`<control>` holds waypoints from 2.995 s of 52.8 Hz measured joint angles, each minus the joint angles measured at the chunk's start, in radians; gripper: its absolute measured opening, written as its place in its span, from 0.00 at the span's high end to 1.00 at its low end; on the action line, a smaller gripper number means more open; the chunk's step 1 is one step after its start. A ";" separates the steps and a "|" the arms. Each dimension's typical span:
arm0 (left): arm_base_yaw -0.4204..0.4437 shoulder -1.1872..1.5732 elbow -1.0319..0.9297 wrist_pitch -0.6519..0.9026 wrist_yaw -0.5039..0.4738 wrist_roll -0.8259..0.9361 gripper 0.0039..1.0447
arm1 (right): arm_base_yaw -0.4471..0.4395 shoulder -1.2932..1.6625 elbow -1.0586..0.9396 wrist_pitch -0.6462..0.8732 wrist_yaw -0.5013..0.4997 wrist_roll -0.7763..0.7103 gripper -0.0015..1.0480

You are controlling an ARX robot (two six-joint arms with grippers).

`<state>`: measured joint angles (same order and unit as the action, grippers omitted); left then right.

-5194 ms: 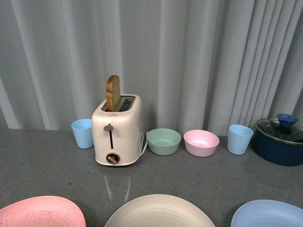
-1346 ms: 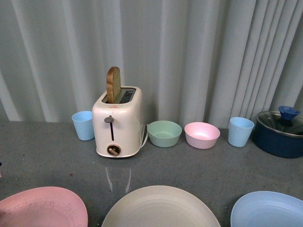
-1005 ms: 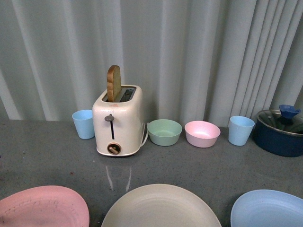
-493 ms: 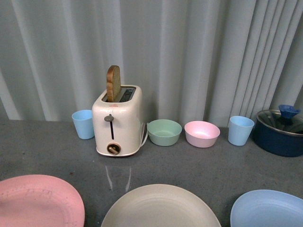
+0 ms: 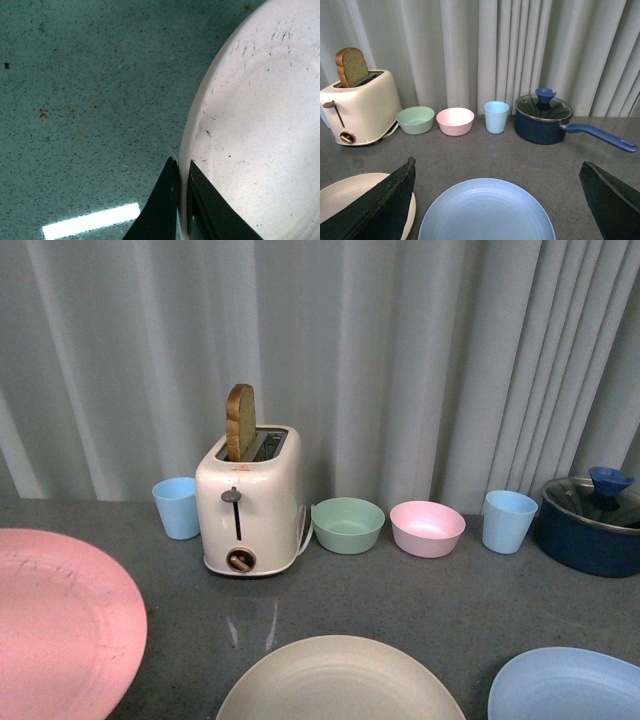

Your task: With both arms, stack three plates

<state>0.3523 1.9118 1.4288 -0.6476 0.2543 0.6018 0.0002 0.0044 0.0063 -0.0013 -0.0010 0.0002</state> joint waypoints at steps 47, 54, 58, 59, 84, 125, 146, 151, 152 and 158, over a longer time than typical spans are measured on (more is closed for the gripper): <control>-0.626 0.039 -0.078 0.115 0.089 -0.422 0.97 | 0.000 0.000 0.000 0.000 0.000 0.000 0.07; -0.643 0.119 -0.025 0.140 0.064 -0.461 0.97 | 0.000 0.000 0.000 0.000 0.000 0.000 0.07; -0.643 0.143 -0.004 0.158 0.044 -0.473 0.97 | 0.000 0.000 0.000 0.000 0.000 0.000 0.07; -0.643 0.148 0.001 0.161 0.044 -0.476 0.97 | 0.000 0.000 0.000 0.000 0.000 0.000 0.07; -0.592 0.214 0.040 0.187 0.023 -0.457 0.97 | 0.000 0.000 0.000 0.000 0.000 0.000 0.07; -0.591 0.222 -0.026 0.225 0.039 -0.455 0.97 | 0.000 0.000 0.000 0.000 0.000 0.000 0.07; -0.593 0.212 -0.030 0.220 0.030 -0.481 0.47 | 0.000 0.000 0.000 0.000 0.000 0.000 0.07; -0.562 0.166 -0.032 0.242 0.007 -0.472 0.26 | 0.000 0.000 0.000 0.000 0.000 0.000 0.07; -0.559 0.158 -0.032 0.247 0.006 -0.472 0.25 | 0.000 0.000 0.000 0.000 0.000 0.000 0.07; -0.520 0.045 -0.080 0.338 -0.045 -0.433 0.05 | 0.000 0.000 0.000 0.000 0.000 0.000 0.07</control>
<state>-0.1677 1.9572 1.3483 -0.3099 0.2089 0.1692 0.0002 0.0044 0.0059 -0.0013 -0.0010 0.0002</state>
